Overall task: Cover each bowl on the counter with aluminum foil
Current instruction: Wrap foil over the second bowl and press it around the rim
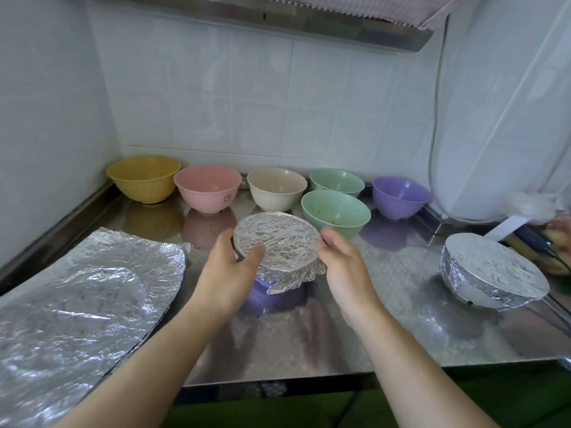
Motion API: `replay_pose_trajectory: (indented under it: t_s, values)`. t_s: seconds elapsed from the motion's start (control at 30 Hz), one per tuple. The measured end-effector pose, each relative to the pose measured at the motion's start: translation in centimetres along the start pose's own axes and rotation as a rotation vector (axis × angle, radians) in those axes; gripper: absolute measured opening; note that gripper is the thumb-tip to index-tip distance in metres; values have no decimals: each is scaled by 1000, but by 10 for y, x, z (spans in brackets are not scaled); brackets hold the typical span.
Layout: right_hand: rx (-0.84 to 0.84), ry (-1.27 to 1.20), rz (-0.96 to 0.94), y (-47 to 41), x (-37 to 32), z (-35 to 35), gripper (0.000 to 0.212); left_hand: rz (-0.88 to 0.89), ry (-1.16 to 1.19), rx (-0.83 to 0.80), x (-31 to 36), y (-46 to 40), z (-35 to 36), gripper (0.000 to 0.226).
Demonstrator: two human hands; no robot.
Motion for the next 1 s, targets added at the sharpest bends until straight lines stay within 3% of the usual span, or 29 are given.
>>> replay_pose_trajectory:
  t_s: [0.07,0.17,0.23,0.33,0.4,0.53,0.83,1.0]
  values:
    - [3,-15,2,4,1,0,38,5,23,-62,-1,4,2,27]
    - [34,-65,-22,12,-3,-5,38,24,50,-109,-4,10,-1,34]
    - [78,-54,-22,20,-8,-10,38,56,7,-141,-6,14,-3,67]
    - [96,-31,-42,36,-15,-17,33,97,-139,-171,-11,17,-4,137]
    - [84,-26,-37,49,-22,-21,40,116,-204,-183,-12,24,-6,156]
    - [43,54,-51,67,-34,-25,48,240,-321,-152,-13,39,-9,154]
    - [-53,51,-24,72,-39,-34,48,192,-421,-127,-4,48,-12,164]
    - [-118,112,-91,77,-36,-36,62,236,-391,-61,-16,45,-9,161]
Point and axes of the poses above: each hand's wrist, its own y-axis away from the middle knuckle, its own z-axis out of the palm, x = y × z, the point moved 2 cm from there along -y, towards the middle knuckle, and after that the axes turned 13 degrees about -z, right-handed, at the moved point
